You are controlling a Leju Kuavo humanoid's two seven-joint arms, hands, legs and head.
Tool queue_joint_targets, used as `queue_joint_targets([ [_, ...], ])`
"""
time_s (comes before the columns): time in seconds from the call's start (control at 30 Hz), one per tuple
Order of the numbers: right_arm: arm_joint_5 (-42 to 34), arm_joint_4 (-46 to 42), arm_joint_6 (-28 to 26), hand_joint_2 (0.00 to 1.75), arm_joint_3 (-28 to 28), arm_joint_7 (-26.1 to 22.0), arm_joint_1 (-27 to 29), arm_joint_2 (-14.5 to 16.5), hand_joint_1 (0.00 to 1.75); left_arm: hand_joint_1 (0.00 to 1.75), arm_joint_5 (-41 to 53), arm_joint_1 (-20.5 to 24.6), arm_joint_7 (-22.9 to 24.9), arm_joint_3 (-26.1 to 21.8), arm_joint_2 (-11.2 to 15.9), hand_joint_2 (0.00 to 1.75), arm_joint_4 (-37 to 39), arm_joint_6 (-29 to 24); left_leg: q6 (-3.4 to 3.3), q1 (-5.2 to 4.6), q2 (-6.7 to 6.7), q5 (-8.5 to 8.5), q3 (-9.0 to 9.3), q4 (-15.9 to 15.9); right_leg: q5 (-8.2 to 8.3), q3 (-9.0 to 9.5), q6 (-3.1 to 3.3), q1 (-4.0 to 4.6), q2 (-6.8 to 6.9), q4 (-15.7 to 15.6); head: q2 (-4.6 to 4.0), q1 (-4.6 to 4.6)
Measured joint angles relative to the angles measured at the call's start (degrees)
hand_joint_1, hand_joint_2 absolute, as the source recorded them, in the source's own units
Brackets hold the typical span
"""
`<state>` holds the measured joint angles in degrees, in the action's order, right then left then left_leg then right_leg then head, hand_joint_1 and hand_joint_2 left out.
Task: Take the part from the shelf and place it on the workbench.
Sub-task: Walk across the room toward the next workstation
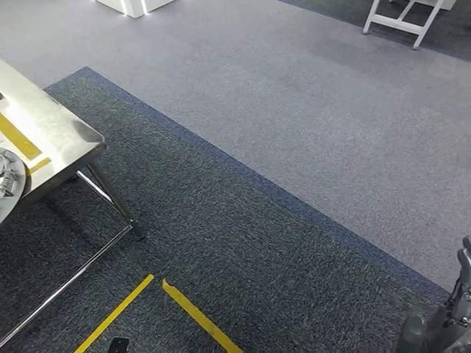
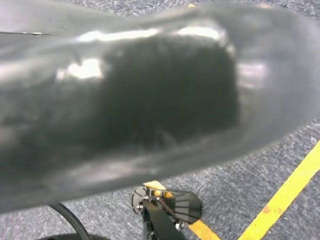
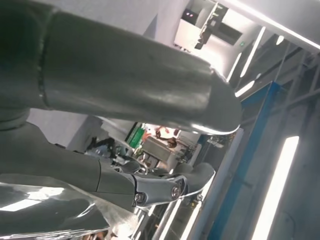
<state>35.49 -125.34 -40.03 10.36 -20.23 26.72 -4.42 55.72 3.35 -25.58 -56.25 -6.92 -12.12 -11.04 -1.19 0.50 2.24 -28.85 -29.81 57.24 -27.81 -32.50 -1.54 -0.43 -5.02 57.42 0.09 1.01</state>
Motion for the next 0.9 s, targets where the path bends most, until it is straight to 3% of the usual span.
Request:
queue_joint_targets([
  [0.03, -0.1, 0.0, 0.0, 0.0, -0.2, 0.3, 0.2, 0.0, 0.0, 0.0, 0.0, 0.0, 0.0, 0.0, -0.1, 0.0, 0.0, 0.0, -0.33, 0.12, -0.53, 0.16, 0.05, -0.2, -0.78, -0.66, -0.27, 0.02, 0.88, 1.1, 0.0, 0.18],
  [0.1, -0.7, 0.1, 0.0, 0.0, -0.7, 1.2, 0.6, 0.0, 0.0, 0.0, 0.0, -0.1, -0.1, -0.2, -0.1, 0.0, 0.0, 0.0, -0.81, 0.19, -1.75, 0.31, 0.08, -0.5, -3.99, -3.42, -0.74, -0.04, 3.27, 6.8, 0.0, 0.5],
  [0.17, -1.6, 0.3, 0.0, 0.0, -1.4, 1.9, 1.4, 0.0, 0.0, 0.0, -0.1, -0.3, -0.1, -0.4, -0.1, 0.0, 0.0, -0.1, -0.94, 0.13, -3.02, 0.28, -0.02, -0.5, -7.03, -6.84, -1.2, -0.27, 4.31, 14.1, 0.0, 0.61],
  [0.2, -2.1, 0.5, 0.0, 0.0, -1.8, 2.0, 1.9, 0.0, 0.0, 0.0, -0.1, -0.4, -0.1, -0.5, -0.1, 0.0, 0.0, -0.1, -0.93, 0.13, -3.61, 0.25, -0.04, -0.5, -7.25, -7.58, -1.39, -0.38, 4.52, 15.7, 0.0, 0.62],
  [0.23, -2.6, 0.6, 0.0, 0.0, -2.4, 2.1, 2.5, 0.0, 0.0, 0.0, 0.0, -0.4, -0.1, -0.6, -0.1, 0.0, 0.0, -0.1, -0.87, 0.14, -4.16, 0.2, -0.03, -0.4, -6.4, -7.2, -1.54, -0.5, 4.75, 15.2, 0.0, 0.63],
  [0.27, -3.0, 0.7, 0.1, 0.0, -2.9, 2.1, 2.9, 0.0, 0.0, 0.0, 0.0, -0.4, -0.1, -0.7, -0.1, 0.0, 0.0, -0.1, -0.76, 0.17, -4.64, 0.13, 0.05, -0.4, -4.68, -5.63, -1.61, -0.62, 5.15, 12.4, 0.0, 0.64],
  [0.33, -3.6, 0.9, 0.5, 0.0, -4.1, 2.0, 3.6, 0.0, 0.0, 0.0, 0.1, -0.4, -0.1, -0.8, -0.2, 0.0, 0.0, 0.0, -0.29, 0.06, -5.48, -0.15, 0.33, -0.4, -1.53, -1.09, -1.56, -0.64, 6.86, 4.2, 0.0, 0.65],
  [0.4, -4.1, 1.1, 1.5, 0.0, -5.4, 1.9, 4.2, 0.2, 0.0, 0.0, 0.2, -0.4, -0.1, -1.0, -0.2, 0.0, -0.1, 0.0, 0.37, -0.18, -6.19, -0.36, 0.52, -0.2, -0.69, 1.35, -0.99, -0.39, 7.81, -0.1, 0.0, 0.55],
  [0.47, -4.5, 1.2, 2.6, 0.0, -7.0, 1.6, 4.9, 0.7, 0.0, 0.0, 0.3, -0.3, -0.1, -1.1, -0.2, 0.0, -0.1, 0.0, 1.0, -0.22, -6.88, -0.36, 0.62, -0.2, -0.71, 1.34, -0.24, -0.18, 7.13, -0.3, 0.0, 0.49],
  [0.53, -4.7, 1.3, 3.4, 0.0, -8.4, 1.3, 5.4, 1.2, 0.0, 0.0, 0.5, -0.2, -0.1, -1.2, -0.2, 0.0, -0.1, 0.0, 1.63, 0.02, -6.32, -1.29, 0.4, 0.7, -0.45, 1.21, 0.43, -0.28, 6.34, -0.4, 0.0, 0.45],
  [0.57, -4.8, 1.4, 3.5, 0.0, -8.9, 1.2, 5.5, 1.5, 0.0, 0.0, 0.5, -0.2, -0.1, -1.2, -0.2, 0.0, -0.1, 0.0, 1.86, 0.1, -5.44, -2.63, -0.29, 2.5, -0.32, 1.21, 0.78, -0.38, 5.96, -0.5, 0.0, 0.37],
  [0.63, -4.8, 1.4, 3.7, 0.0, -9.5, 1.1, 5.5, 1.9, 0.0, 0.0, 0.5, -0.3, -0.1, -1.2, -0.2, 0.0, -0.1, 0.0, 2.05, 0.14, -3.51, -6.62, -3.32, 9.7, -0.25, 1.16, 1.27, -0.37, 5.13, -0.6, 0.0, 0.22],
  [0.7, -4.9, 1.6, 4.1, 0.0, -10.0, 1.0, 5.6, 2.3, 0.0, 0.0, 0.5, -0.5, -0.1, -1.3, -0.2, 0.0, -0.1, 0.0, 1.97, 0.1, -2.94, -8.81, -6.14, 16.0, -0.24, 1.14, 1.47, -0.18, 4.09, -0.6, 0.0, 0.21],
  [0.73, -4.9, 1.7, 4.6, 0.0, -10.4, 1.0, 5.6, 2.6, 0.0, 0.0, 0.6, -0.6, -0.1, -1.3, -0.2, 0.0, -0.1, 0.0, 1.81, 0.08, -2.88, -8.15, -6.32, 16.4, -0.23, 1.19, 1.49, -0.07, 3.49, -0.5, 0.0, 0.22],
  [0.77, -5.0, 1.7, 5.4, 0.0, -10.9, 1.0, 5.6, 3.0, 0.0, 0.0, 0.6, -0.6, -0.1, -1.3, -0.3, 0.0, -0.1, 0.0, 1.56, 0.04, -2.76, -6.42, -5.49, 14.4, -0.23, 1.28, 1.49, 0.01, 2.88, -0.5, 0.0, 0.22],
  [0.83, -5.4, 2.0, 7.5, 0.0, -12.4, 0.7, 5.6, 4.0, 0.0, 0.0, 0.7, -0.6, -0.1, -1.3, -0.2, 0.0, -0.1, 0.0, 0.75, -0.08, -1.33, -2.09, -2.23, 6.9, -0.24, 1.45, 1.44, 0.2, 1.77, -0.5, 0.0, 0.24],
  [0.9, -5.8, 2.6, 10.0, 0.0, -14.2, 0.4, 5.6, 5.2, 0.0, 0.0, 0.9, -0.6, -0.1, -1.4, -0.1, 0.0, -0.1, 0.1, 0.17, -0.17, 0.23, -0.35, 0.04, 1.5, -0.19, 1.23, 1.15, 0.28, 0.84, -0.3, 0.0, 0.28],
])
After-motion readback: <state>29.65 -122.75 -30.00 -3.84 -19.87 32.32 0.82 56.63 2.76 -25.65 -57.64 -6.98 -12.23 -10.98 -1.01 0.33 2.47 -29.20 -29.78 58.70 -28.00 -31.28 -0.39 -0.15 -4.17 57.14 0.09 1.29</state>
